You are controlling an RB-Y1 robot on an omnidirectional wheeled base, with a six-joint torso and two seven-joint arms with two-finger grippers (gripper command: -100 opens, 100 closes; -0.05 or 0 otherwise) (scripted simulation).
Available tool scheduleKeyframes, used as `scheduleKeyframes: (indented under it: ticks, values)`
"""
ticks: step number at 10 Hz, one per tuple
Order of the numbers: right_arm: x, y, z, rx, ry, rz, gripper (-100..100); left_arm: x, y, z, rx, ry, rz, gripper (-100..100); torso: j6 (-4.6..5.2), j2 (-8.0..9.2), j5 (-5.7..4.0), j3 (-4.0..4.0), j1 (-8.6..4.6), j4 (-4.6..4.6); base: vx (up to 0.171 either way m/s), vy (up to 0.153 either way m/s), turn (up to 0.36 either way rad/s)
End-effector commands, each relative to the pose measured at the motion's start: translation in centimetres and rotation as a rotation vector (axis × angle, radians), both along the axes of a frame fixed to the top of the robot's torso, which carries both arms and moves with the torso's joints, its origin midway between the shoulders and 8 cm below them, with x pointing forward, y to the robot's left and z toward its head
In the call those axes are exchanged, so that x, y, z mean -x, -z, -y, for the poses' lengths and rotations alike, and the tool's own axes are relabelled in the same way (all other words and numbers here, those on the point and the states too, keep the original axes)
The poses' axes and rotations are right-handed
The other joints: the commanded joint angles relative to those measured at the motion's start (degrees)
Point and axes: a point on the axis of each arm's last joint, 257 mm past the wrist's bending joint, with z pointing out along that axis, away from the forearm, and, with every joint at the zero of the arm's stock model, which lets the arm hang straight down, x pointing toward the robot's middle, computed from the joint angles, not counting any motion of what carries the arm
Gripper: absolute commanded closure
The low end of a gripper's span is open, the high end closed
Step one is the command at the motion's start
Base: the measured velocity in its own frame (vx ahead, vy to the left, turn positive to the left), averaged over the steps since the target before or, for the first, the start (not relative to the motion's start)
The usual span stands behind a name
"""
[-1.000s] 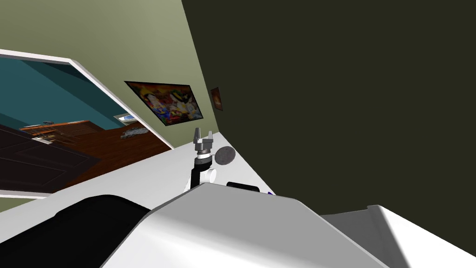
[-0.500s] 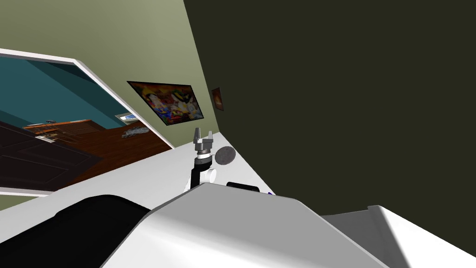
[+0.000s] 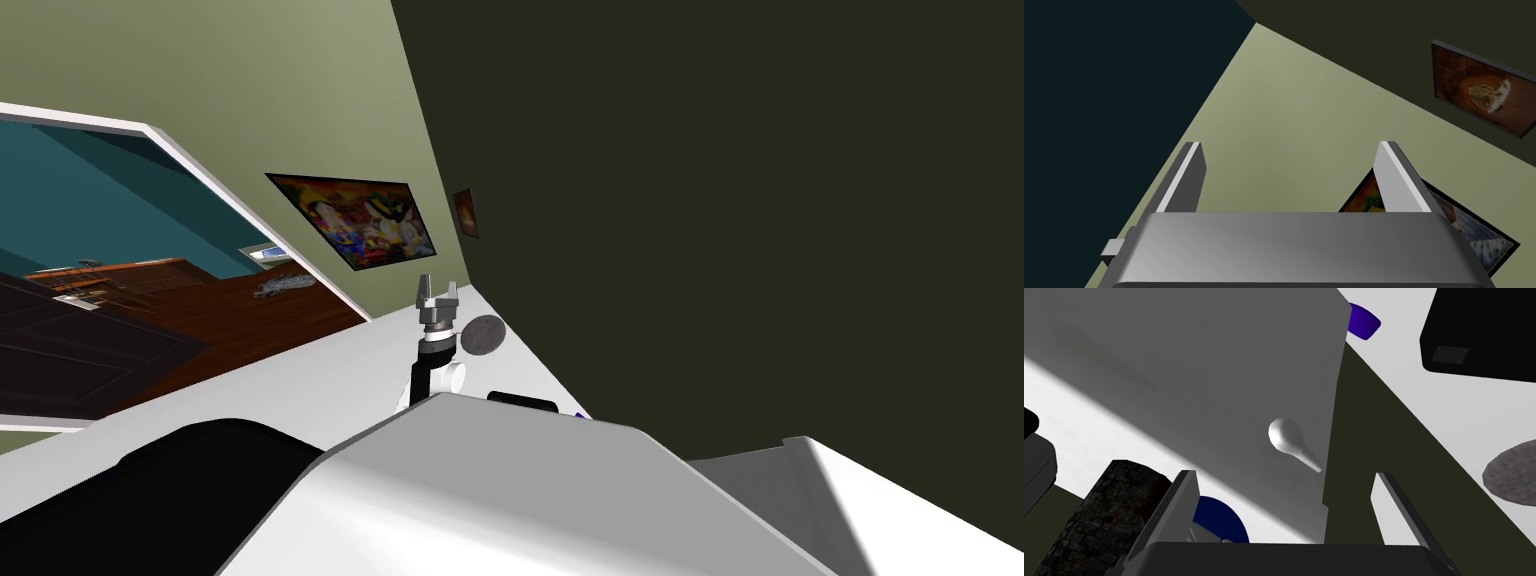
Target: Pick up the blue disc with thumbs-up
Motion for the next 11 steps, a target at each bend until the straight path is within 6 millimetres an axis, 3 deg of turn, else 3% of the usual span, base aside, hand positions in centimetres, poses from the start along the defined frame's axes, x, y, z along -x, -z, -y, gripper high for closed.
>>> scheduleKeyframes:
  ticks: [1,9,11]
  values:
    - [0.2,-0.1,0.2,0.005,-0.011,-0.015,-100,0.0,0.0,0.0,0.0,0.0,0.0,0,0.0,0.0,0.0,0.0,0.0,0.0,0.019,-0.021,-0.065]
    - [0.2,-0.1,0.2,0.005,-0.011,-0.015,-100,0.0,0.0,0.0,0.0,0.0,0.0,0,-0.01,0.1,0.02,0.06,0.09,0.03,-0.001,0.001,0.003]
    - [1.4,-0.5,0.0,0.004,-0.051,-0.072,-100,0.0,0.0,0.0,0.0,0.0,0.0,0,0.0,-0.03,-0.01,-0.01,-0.02,0.0,0.065,-0.052,-0.091]
